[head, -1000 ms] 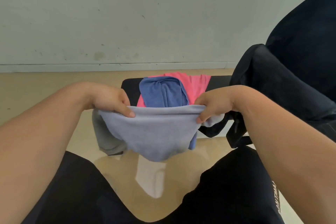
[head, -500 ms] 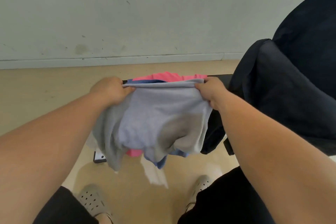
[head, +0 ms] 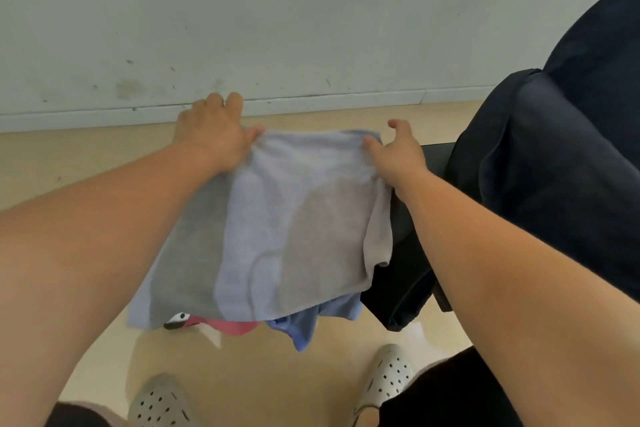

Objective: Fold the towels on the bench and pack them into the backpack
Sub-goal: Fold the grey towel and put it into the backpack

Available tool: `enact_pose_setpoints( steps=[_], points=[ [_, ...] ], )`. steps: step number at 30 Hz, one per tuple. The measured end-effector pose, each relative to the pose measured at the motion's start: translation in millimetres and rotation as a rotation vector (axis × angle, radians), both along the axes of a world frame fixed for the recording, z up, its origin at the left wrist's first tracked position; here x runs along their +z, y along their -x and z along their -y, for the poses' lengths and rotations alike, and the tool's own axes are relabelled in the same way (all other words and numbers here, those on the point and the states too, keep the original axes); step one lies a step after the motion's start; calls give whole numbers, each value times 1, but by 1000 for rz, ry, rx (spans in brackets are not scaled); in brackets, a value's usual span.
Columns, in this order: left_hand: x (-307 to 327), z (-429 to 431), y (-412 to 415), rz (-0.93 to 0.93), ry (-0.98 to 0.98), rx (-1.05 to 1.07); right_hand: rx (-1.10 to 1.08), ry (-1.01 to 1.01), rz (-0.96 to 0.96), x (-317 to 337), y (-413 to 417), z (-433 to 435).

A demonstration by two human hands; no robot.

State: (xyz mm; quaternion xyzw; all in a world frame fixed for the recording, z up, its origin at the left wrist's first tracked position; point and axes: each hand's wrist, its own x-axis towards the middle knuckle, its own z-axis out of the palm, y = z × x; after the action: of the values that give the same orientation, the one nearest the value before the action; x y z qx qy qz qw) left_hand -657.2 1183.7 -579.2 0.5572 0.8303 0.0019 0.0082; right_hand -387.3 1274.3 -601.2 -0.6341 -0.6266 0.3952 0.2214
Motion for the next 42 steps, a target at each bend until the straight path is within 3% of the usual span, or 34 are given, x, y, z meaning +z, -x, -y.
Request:
enact_pose_setpoints(
  steps=[2,6,15,20,23,28,34,39,42],
  points=[
    [-15,13,-18,76,72,-4,42,-30,105,-12,-4,16],
    [-35,54,-73,189,29,-97,87,-213,293,-27,-18,61],
    [-70,112,-137,143,77,-172,411,-351,610,-60,-88,112],
    [-72,121,-137,110,65,-236,297,-372,522,-47,-90,114],
    [-74,131,-142,35,53,-356,301,-225,474,-39,-67,107],
    [-87,146,-143,-95,62,-501,358,-258,616,-37,-60,105],
    [-85,150,-145,-80,-49,-591,296,-499,824,-34,-75,128],
    [-87,154,-148,-22,-135,-762,368,-300,1032,-29,-85,140],
    [-81,159,-153,40,-58,-763,368,-356,1063,-22,-83,143]
  ],
)
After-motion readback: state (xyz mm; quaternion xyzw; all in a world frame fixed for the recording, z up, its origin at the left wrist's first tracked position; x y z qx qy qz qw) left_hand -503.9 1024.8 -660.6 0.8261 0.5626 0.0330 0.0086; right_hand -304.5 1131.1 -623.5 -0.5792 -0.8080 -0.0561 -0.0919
